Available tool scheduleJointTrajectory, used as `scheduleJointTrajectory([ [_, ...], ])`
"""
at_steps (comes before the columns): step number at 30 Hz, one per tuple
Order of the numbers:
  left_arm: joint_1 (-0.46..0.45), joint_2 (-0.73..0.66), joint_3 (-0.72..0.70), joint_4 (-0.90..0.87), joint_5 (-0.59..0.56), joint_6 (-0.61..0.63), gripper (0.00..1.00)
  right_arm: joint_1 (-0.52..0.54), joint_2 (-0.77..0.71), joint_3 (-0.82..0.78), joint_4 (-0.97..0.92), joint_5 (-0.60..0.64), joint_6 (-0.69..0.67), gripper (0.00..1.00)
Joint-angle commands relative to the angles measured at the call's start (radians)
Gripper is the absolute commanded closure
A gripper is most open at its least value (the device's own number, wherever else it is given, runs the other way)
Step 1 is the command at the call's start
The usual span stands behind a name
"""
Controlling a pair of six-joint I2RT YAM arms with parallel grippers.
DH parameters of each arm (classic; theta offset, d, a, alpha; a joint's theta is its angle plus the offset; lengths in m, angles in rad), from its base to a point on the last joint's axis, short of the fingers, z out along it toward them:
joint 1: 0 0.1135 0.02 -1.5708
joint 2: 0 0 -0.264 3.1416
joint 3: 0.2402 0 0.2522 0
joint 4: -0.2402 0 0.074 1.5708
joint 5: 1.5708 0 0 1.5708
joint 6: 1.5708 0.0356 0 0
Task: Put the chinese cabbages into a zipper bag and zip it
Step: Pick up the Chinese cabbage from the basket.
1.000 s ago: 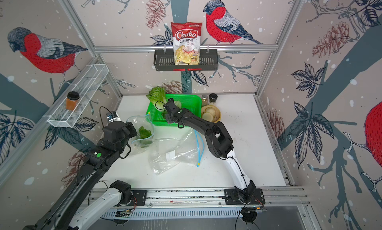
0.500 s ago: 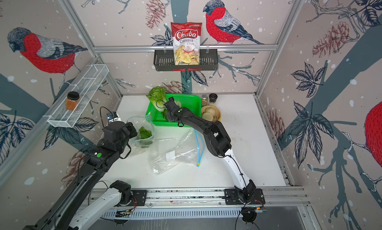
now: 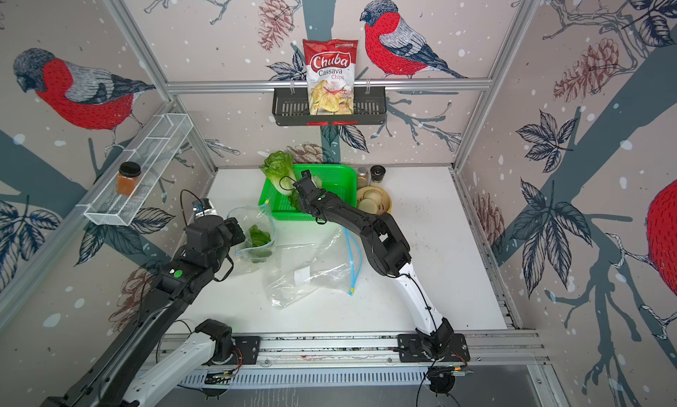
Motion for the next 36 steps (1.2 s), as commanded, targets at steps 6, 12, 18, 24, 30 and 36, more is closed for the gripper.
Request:
scheduleJointTrajectory([
  [6,0.002,-0.011,-0.005,0.047,0.016,-0.008,0.97,-0.003,-0.082,-0.110,0.201,0.028,-0.018,0.56],
  [12,0.002,-0.005,-0.001,0.037,0.041,-0.004,0.98,-0.008,-0.139,-0.170,0.245,-0.007,0.002,0.79],
  [18,0.002,0.002,0.004,0.032,0.090,0.004,0.98,-0.021,-0.206,-0.213,0.248,-0.055,0.036,0.87],
  [24,0.001,0.015,0.008,0.031,0.143,0.013,0.98,-0.046,-0.295,-0.295,0.270,-0.140,0.075,0.92],
  [30,0.002,0.033,0.011,0.028,0.189,0.020,0.98,-0.076,-0.404,-0.374,0.270,-0.227,0.104,0.93],
  [36,0.003,0.046,0.013,0.026,0.214,0.026,0.98,-0.112,-0.555,-0.512,0.283,-0.364,0.135,0.94],
])
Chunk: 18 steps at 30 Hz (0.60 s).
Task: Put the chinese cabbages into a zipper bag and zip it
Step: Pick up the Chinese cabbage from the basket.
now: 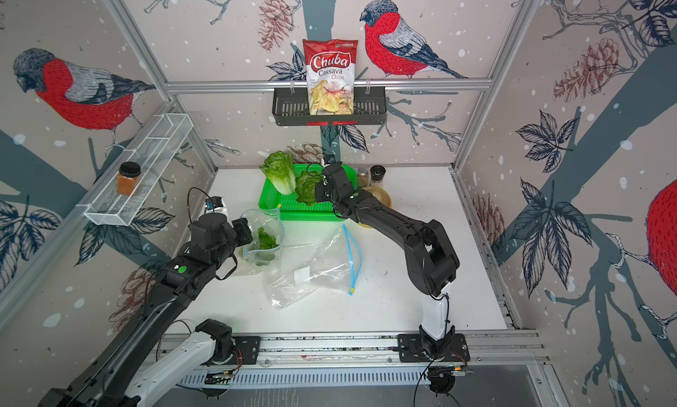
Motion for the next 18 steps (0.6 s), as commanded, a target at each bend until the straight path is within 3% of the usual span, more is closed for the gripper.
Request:
scheduleJointTrajectory([
  [1,0.001,0.009,0.011,0.009,0.026,0.017,0.98,-0.020,-0.072,-0.063,0.045,-0.109,0.029,0.94],
  [18,0.003,0.043,-0.004,0.074,0.028,-0.010,0.99,0.001,-0.433,-0.217,-0.115,-0.446,0.050,0.97],
])
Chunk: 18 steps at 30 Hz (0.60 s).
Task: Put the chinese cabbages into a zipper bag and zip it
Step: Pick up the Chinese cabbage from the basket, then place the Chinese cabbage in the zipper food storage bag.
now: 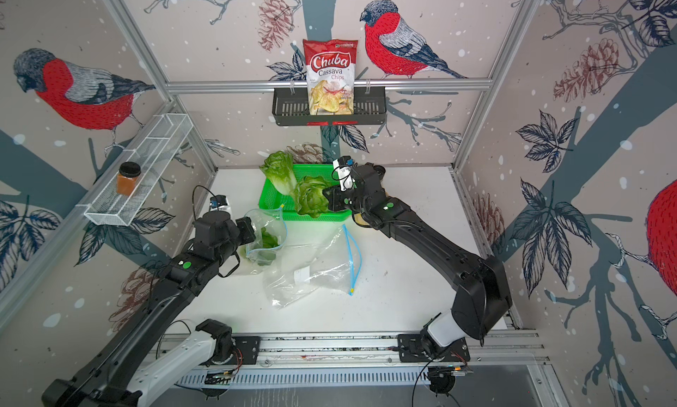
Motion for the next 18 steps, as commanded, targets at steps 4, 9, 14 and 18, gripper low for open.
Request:
scheduleJointTrajectory([
  [4,0.002,0.015,-0.001,0.063,0.011,-0.012,0.99,0.065,-0.096,0.003,-0.085,-0.097,-0.013,0.97],
  [9,0.003,0.006,-0.003,0.070,0.011,-0.015,0.99,0.119,-0.107,0.010,-0.108,-0.134,-0.010,0.97],
  [14,0.002,-0.004,-0.003,0.067,0.015,-0.018,0.99,0.157,-0.083,0.022,-0.097,-0.132,-0.001,0.97],
  [18,0.002,-0.012,0.003,0.060,0.016,-0.021,1.00,0.182,-0.069,0.045,-0.082,-0.139,0.001,0.97],
])
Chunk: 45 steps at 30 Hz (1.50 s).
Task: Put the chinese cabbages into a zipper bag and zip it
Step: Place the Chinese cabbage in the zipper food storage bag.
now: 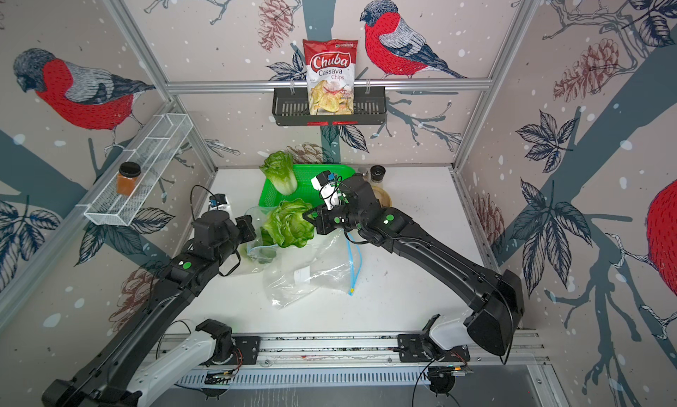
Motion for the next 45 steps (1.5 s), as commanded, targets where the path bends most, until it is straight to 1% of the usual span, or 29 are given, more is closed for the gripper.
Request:
scheduleJointTrajectory([
  [1,0.002,-0.007,0.005,0.025,0.003,-0.011,1.00,0.017,0.003,0.015,0.049,-0.026,0.003,0.97],
  [8,0.002,-0.018,0.014,0.031,0.017,-0.016,1.00,0.031,0.045,-0.012,0.075,-0.029,0.015,0.97],
  [11,0.002,-0.021,0.026,0.021,0.026,-0.014,1.00,0.038,0.056,-0.006,0.052,0.027,-0.002,0.97],
  [14,0.003,-0.029,0.036,0.017,0.049,-0.010,1.00,0.045,0.062,-0.004,0.066,0.046,0.003,0.97],
  [18,0.003,-0.034,0.048,-0.004,0.075,-0.006,1.00,0.093,0.107,0.065,0.055,0.097,-0.016,0.97],
  [21,0.002,-0.048,0.056,-0.011,0.084,-0.011,1.00,0.119,0.140,0.101,0.083,0.102,-0.016,0.97],
  [27,0.002,-0.062,0.073,-0.045,0.054,-0.018,1.00,0.177,0.221,0.173,0.035,0.327,-0.084,0.97],
  [32,0.002,-0.069,0.077,-0.040,0.073,-0.031,1.00,0.201,0.254,0.186,0.036,0.421,-0.105,0.97],
  [35,0.003,-0.068,0.079,-0.033,0.084,-0.034,1.00,0.213,0.289,0.233,-0.002,0.470,-0.124,0.97],
  [40,0.002,-0.061,0.078,-0.016,0.083,-0.034,1.00,0.236,0.334,0.276,0.003,0.453,-0.146,0.95],
  [45,0.003,-0.068,0.072,-0.016,0.069,-0.033,1.00,0.226,0.392,0.296,-0.007,0.459,-0.136,0.93],
])
